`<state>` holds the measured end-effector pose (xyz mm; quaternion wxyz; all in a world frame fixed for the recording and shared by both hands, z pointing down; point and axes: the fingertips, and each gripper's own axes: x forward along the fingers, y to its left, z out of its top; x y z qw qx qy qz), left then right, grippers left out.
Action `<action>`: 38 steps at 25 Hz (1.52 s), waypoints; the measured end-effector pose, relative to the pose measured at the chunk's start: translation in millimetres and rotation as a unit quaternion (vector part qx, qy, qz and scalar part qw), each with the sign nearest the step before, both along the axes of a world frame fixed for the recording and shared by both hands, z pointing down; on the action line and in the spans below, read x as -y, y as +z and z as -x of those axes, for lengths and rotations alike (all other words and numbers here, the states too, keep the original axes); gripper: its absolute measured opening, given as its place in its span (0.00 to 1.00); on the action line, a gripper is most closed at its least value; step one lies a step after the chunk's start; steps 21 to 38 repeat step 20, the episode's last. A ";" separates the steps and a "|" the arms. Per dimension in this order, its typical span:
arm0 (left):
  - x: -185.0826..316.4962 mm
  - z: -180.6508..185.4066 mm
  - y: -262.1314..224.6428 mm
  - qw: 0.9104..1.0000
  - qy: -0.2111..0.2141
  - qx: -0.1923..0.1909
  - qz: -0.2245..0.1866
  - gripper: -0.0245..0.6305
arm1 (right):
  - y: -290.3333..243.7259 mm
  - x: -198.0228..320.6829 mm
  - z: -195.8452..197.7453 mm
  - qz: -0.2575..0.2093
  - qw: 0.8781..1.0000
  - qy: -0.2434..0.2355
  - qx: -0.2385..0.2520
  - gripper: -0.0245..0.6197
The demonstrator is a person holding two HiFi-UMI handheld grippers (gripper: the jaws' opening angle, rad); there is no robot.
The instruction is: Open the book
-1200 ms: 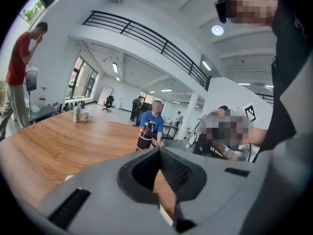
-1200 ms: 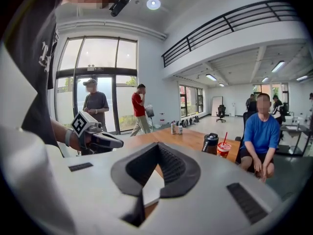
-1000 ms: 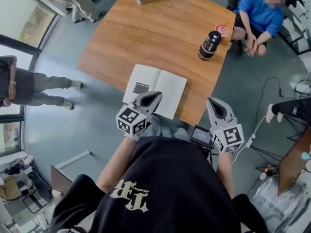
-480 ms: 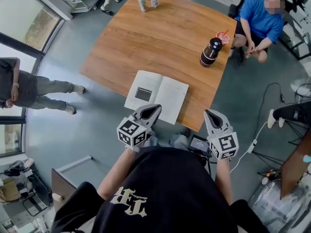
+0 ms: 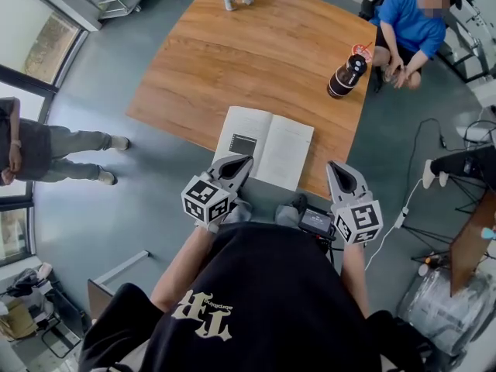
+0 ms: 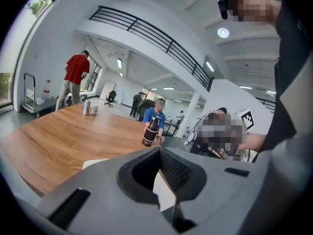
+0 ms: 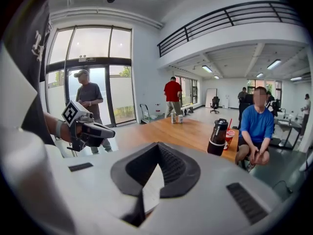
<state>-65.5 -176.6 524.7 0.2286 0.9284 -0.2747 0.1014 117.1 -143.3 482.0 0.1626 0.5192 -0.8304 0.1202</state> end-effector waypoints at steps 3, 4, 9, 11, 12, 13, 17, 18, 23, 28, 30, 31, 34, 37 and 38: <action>5.8 10.6 -1.3 1.000 0.004 -0.003 -0.003 0.04 | -1.1 1.1 5.5 0.003 1.000 0.011 -0.004 0.02; 6.9 12.8 -1.0 1.000 0.004 -0.004 -0.003 0.04 | -0.4 0.2 6.3 0.005 1.000 0.013 -0.005 0.02; 11.7 17.9 1.7 1.000 -0.001 -0.009 0.001 0.04 | 6.6 -2.3 6.3 0.014 1.000 0.020 -0.007 0.02; 13.6 20.2 1.8 1.000 -0.002 -0.009 0.002 0.04 | 8.1 -1.0 6.7 0.016 1.000 0.023 -0.008 0.02; 14.1 21.2 2.0 1.000 -0.003 -0.009 0.003 0.04 | 8.9 -0.5 6.6 0.017 1.000 0.025 -0.008 0.02; 14.6 21.8 2.5 1.000 -0.003 -0.009 0.003 0.04 | 9.5 0.0 6.1 0.018 0.999 0.026 -0.008 0.02; 16.4 22.0 5.5 1.000 -0.005 -0.007 0.006 0.04 | 10.5 1.4 3.4 0.018 0.999 0.030 -0.009 0.02; 16.7 21.9 5.9 1.000 -0.005 -0.006 0.006 0.04 | 10.5 1.6 2.7 0.018 0.999 0.031 -0.009 0.02; 17.4 21.7 6.1 1.000 -0.006 -0.006 0.007 0.04 | 10.1 2.2 1.0 0.018 0.999 0.033 -0.010 0.02; 17.4 21.7 6.1 1.000 -0.006 -0.006 0.007 0.04 | 10.1 2.2 1.0 0.018 0.999 0.033 -0.010 0.02; 17.4 21.7 6.1 1.000 -0.006 -0.006 0.007 0.04 | 10.1 2.2 1.0 0.018 0.999 0.033 -0.010 0.02; 17.4 21.7 6.1 1.000 -0.006 -0.006 0.007 0.04 | 10.1 2.2 1.0 0.018 0.999 0.033 -0.010 0.02; 17.4 21.7 6.1 1.000 -0.006 -0.006 0.007 0.04 | 10.1 2.2 1.0 0.018 0.999 0.033 -0.010 0.02; 17.4 21.7 6.1 1.000 -0.006 -0.006 0.007 0.04 | 10.1 2.2 1.0 0.018 0.999 0.033 -0.010 0.02; 17.4 21.7 6.1 1.000 -0.006 -0.006 0.007 0.04 | 10.1 2.2 1.0 0.018 0.999 0.033 -0.010 0.02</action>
